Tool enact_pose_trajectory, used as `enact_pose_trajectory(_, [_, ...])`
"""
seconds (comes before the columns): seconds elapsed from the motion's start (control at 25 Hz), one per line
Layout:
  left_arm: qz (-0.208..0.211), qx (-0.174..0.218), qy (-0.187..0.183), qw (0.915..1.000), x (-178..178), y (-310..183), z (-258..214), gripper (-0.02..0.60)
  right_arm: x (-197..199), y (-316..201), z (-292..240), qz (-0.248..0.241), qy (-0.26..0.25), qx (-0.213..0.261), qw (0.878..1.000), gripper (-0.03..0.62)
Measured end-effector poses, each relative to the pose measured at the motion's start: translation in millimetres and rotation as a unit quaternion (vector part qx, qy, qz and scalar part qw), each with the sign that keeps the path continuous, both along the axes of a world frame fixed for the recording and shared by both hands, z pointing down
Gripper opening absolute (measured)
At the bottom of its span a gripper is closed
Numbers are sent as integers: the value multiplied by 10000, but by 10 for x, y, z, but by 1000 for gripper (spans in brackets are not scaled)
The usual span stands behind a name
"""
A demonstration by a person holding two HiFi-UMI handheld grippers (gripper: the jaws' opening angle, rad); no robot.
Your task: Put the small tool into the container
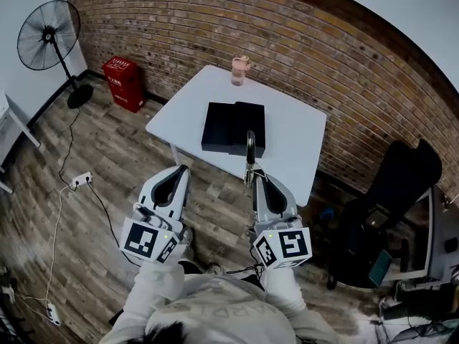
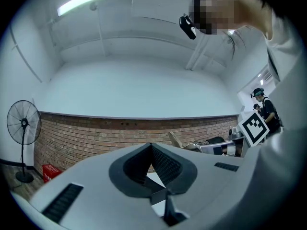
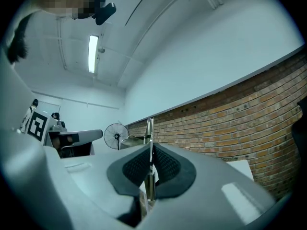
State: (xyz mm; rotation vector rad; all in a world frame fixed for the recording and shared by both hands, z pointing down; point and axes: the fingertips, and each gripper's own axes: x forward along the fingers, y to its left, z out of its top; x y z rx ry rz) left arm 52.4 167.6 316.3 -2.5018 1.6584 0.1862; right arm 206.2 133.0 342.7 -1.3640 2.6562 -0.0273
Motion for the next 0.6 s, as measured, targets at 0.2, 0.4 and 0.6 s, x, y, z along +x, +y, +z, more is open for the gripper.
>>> enact_pose_trajectory(0.2, [99,-49,-17,9999,-41,-304,71,5,-41,-283,67,128,-31,-68,9999,11])
enact_pose_trajectory(0.4, [157,-25,1,9999,-231,-705,55,5,-188,-651,64,244,-32,-70,9997,11])
enact_pose_trajectory(0.6, [289,-18,-1,9996,-459,-1183,60,5,-415,-1090,53,383,0,-55,9992,11])
